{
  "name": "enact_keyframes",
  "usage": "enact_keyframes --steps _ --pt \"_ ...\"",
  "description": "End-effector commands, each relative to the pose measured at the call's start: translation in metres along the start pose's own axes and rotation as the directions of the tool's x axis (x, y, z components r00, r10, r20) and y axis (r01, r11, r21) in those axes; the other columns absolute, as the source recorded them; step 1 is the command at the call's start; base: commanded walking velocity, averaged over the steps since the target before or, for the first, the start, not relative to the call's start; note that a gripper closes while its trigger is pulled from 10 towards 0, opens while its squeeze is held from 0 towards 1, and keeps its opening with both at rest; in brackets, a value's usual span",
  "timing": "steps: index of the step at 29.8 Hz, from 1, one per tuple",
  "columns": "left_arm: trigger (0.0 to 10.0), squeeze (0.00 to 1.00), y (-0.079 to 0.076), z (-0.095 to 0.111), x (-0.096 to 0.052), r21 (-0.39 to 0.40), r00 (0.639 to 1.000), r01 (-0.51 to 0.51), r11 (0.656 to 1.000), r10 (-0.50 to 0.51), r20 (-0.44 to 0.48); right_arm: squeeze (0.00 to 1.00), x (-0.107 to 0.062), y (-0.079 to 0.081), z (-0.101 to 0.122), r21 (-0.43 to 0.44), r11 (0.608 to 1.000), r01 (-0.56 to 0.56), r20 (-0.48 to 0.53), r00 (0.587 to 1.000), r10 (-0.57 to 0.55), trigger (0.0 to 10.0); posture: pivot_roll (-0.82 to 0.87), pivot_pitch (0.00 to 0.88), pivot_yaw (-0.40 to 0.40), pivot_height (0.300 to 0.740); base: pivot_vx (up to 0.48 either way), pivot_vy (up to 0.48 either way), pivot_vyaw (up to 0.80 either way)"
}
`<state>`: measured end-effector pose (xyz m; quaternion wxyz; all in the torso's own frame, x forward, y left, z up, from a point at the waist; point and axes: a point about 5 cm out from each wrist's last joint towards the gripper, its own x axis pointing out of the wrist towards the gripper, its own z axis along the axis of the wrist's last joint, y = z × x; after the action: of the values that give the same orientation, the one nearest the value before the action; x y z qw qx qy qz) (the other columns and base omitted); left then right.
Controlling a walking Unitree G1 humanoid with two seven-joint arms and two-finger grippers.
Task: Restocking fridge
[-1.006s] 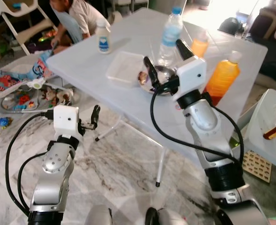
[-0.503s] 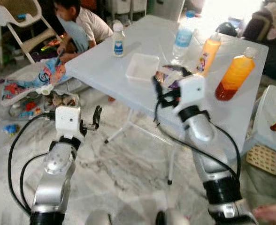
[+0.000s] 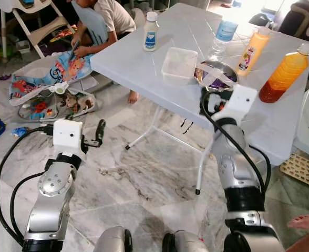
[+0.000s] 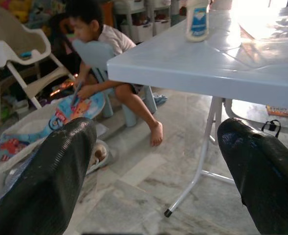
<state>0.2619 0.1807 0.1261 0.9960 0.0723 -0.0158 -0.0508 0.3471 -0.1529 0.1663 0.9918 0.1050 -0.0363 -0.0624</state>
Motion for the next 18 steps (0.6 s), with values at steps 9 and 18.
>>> enact_keyframes --steps 9,18 --pt "10.0 0.0 -0.002 0.004 -0.002 0.007 1.0 0.025 1.0 -0.025 -0.002 0.0 0.019 -0.016 0.004 0.118 0.991 0.071 -0.027 0.997 -0.068 10.0 0.08 0.118 -0.024 0.74 0.099 0.098 0.0" --pt "10.0 0.0 -0.002 0.004 -0.002 0.017 1.0 0.028 0.999 -0.028 -0.003 0.0 0.019 -0.018 0.0 0.105 0.991 0.082 -0.023 0.997 -0.08 10.0 0.07 0.125 -0.021 0.74 0.344 0.26 -0.44"
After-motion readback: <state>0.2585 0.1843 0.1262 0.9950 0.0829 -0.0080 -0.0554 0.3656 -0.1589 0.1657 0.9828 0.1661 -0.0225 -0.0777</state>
